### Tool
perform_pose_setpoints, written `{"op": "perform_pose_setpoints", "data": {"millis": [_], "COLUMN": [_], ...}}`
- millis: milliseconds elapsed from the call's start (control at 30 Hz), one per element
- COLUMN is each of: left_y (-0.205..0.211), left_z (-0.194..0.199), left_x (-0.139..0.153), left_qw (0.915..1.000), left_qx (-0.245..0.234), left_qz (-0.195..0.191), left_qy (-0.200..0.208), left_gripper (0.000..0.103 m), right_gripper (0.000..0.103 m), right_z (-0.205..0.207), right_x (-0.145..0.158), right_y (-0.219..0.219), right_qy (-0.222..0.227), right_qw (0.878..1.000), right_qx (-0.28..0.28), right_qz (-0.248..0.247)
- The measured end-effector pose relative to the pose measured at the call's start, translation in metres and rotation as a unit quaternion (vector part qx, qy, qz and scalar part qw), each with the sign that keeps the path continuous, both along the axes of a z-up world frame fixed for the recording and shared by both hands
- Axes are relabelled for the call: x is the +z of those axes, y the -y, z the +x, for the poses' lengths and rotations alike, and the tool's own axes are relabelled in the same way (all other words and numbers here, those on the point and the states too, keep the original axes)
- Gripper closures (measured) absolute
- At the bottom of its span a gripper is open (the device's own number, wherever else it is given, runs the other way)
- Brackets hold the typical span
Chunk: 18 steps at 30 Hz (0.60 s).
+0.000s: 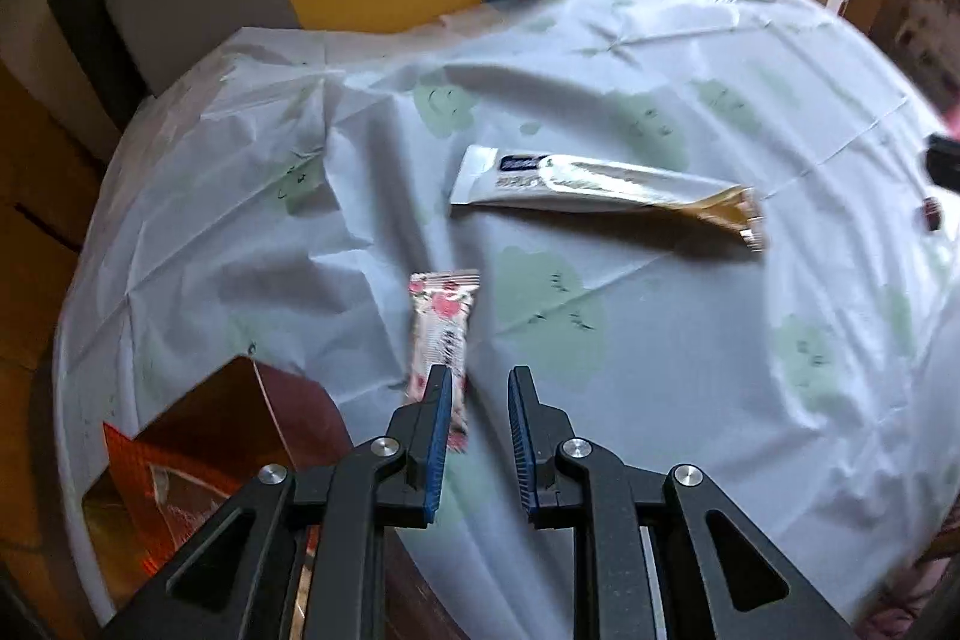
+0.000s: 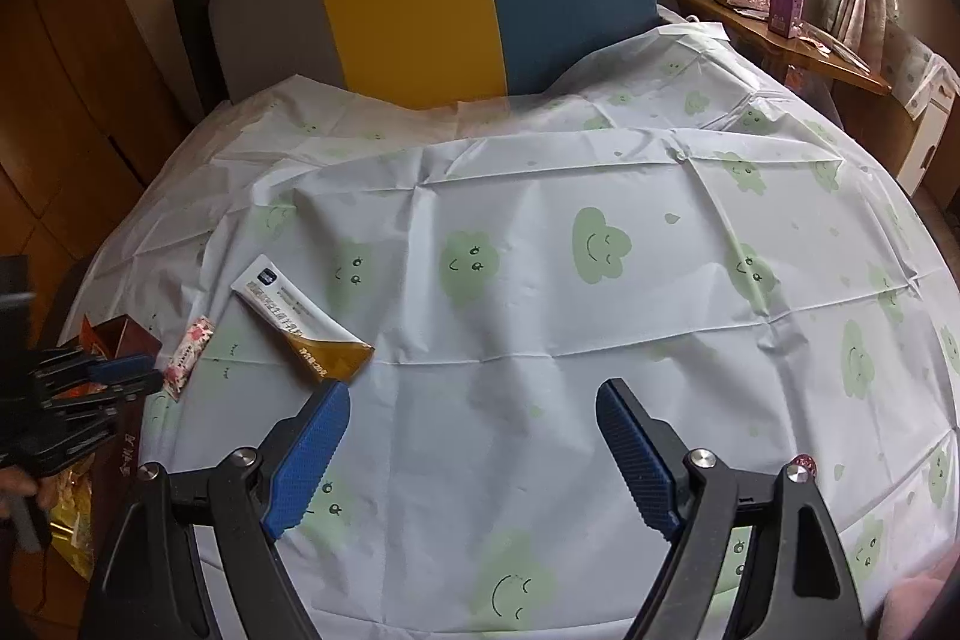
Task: Organize snacks
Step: 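Grasp the pink-floral candy with the left tool, then hold the pink-floral candy in the left tool while the right tool grasps the milk-powder stick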
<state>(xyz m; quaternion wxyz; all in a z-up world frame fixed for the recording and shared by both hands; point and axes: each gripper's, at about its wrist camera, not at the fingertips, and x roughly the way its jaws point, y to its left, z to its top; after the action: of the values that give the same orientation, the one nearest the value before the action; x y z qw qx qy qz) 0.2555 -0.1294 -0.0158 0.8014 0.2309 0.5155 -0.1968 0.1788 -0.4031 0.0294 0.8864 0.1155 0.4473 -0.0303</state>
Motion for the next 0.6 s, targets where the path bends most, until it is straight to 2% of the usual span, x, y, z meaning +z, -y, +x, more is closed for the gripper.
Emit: {"op": "perform_pose_setpoints", "data": {"millis": [200,333,433,533,600], "left_y": [0.002,0.005,0.010,0.004,-0.001], "left_z": [0.021,0.027,0.024,0.025,0.021], "left_x": [-0.021,-0.027,-0.030,-0.025,-0.016], "left_qw": [0.9994,0.9993,0.9994,0.9997,0.9995], "left_qx": [0.014,0.013,-0.001,0.017,0.032], "left_qz": [0.029,0.026,0.034,0.009,-0.002], "left_qy": [-0.016,-0.024,-0.007,-0.010,0.001], "left_gripper": [0.081,0.079,0.081,0.084,0.084], "right_gripper": [0.017,0.017,0.017,0.017,0.017], "right_z": [0.000,-0.001,0.000,0.000,0.000], "right_x": [0.003,0.003,0.003,0.003,0.004], "right_y": [-0.005,-0.006,-0.005,-0.003,-0.003], "right_qy": [0.005,0.006,0.007,0.006,0.007], "right_qw": [1.000,1.000,1.000,1.000,1.000], "right_qx": [0.012,0.015,0.013,0.009,0.007], "right_qz": [0.002,0.004,0.004,0.005,0.002]}}
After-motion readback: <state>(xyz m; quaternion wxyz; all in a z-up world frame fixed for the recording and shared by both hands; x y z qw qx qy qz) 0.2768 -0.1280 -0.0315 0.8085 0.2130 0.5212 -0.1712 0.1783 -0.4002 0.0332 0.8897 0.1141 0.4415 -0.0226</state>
